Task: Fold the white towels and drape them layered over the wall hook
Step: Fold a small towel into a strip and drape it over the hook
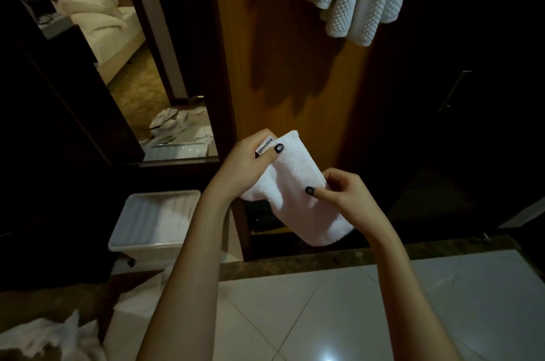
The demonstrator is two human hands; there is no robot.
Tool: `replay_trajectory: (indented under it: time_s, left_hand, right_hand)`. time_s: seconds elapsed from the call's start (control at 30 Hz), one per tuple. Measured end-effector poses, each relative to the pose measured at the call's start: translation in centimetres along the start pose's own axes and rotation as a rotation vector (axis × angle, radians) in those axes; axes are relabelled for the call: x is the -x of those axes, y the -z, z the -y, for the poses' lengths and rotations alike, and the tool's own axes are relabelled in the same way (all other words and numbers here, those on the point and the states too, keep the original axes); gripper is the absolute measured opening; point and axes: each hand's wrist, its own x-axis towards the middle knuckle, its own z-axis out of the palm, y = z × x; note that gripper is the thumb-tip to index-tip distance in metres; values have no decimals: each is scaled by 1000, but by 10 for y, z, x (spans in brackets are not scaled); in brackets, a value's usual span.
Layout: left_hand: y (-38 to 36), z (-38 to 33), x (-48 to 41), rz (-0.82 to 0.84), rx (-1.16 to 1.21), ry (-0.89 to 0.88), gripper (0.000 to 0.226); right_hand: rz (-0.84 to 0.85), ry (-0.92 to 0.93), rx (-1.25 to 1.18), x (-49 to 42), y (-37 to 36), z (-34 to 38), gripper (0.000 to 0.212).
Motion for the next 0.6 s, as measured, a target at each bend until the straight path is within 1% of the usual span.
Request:
replay_trajectory:
  time_s: [0.07, 0.17, 0.23, 0.3, 0.4, 0.47, 0.5, 0.53, 0.6]
  left_hand:
    - [21, 9, 7, -44, 16, -5, 18]
    - [48, 21, 15, -112, 73, -12, 18]
    - [65, 31, 17, -151, 85, -20, 17]
    - [80, 42, 19, -157, 53, -10, 17]
    - [93, 60, 23, -137, -96, -2, 17]
    - [93, 65, 28, -139, -110, -13, 13]
    - [92, 63, 30, -116, -84, -33, 12]
    - [88, 60, 31, -62, -66, -67, 12]
    - [79, 47, 30, 119, -81, -155, 11]
  right_hand:
    - [31, -78, 126, 0, -18, 3, 18]
    - [92, -184, 288, 4, -43, 6, 36]
    - [39, -205, 306, 9, -56, 9, 41]
    - [-72, -201, 264, 16, -67, 10, 43]
    - [-241, -184, 173, 28, -77, 10, 36]
    - [-343, -176, 148, 35, -81, 12, 15]
    - [-369, -182, 132, 38, -82, 14, 5]
    - [-369, -185, 117, 41, -83, 17, 16]
    - [-332, -148, 23, 42, -85, 26, 37]
